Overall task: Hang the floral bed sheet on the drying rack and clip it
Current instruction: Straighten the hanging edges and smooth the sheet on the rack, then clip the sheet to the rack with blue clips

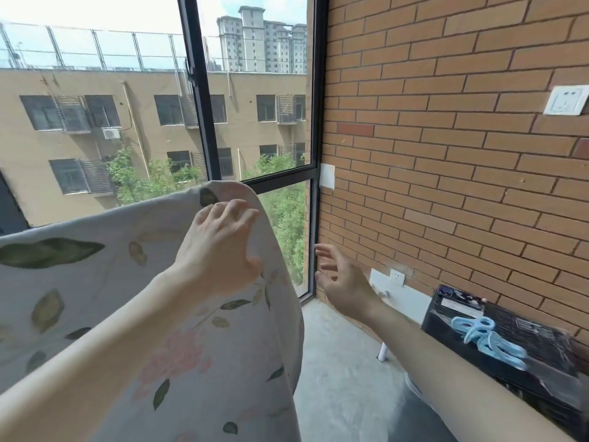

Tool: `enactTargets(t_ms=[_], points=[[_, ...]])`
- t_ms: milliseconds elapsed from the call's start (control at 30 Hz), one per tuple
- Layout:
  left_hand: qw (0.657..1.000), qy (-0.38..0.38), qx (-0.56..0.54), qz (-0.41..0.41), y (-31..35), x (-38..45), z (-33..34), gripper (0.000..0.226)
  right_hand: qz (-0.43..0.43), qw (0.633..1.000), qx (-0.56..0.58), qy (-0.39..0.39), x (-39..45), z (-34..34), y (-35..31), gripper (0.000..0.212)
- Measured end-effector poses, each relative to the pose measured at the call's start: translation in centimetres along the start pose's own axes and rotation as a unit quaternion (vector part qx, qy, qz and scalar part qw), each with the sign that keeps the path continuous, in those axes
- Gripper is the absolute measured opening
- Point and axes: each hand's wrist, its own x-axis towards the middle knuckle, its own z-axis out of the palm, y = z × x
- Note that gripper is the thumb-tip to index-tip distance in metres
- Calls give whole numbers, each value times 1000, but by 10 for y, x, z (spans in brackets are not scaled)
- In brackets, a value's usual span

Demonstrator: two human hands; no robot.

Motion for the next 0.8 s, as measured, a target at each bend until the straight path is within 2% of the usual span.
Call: enactTargets(t_ms=[200,467,633,800], points=[[992,-82,-75,58,87,1,52,71,64,998,18,24,-54,-51,72,45],[965,-176,-167,100,245,28,127,61,146,988,-20,44,-116,-167,182,43],[946,-241,-183,114,317,46,171,61,200,977,-25,65,-144,-220,244,38],[931,-293,-176,130,369,72,214,59,258,962,-35,81,-162,-253,302,41]])
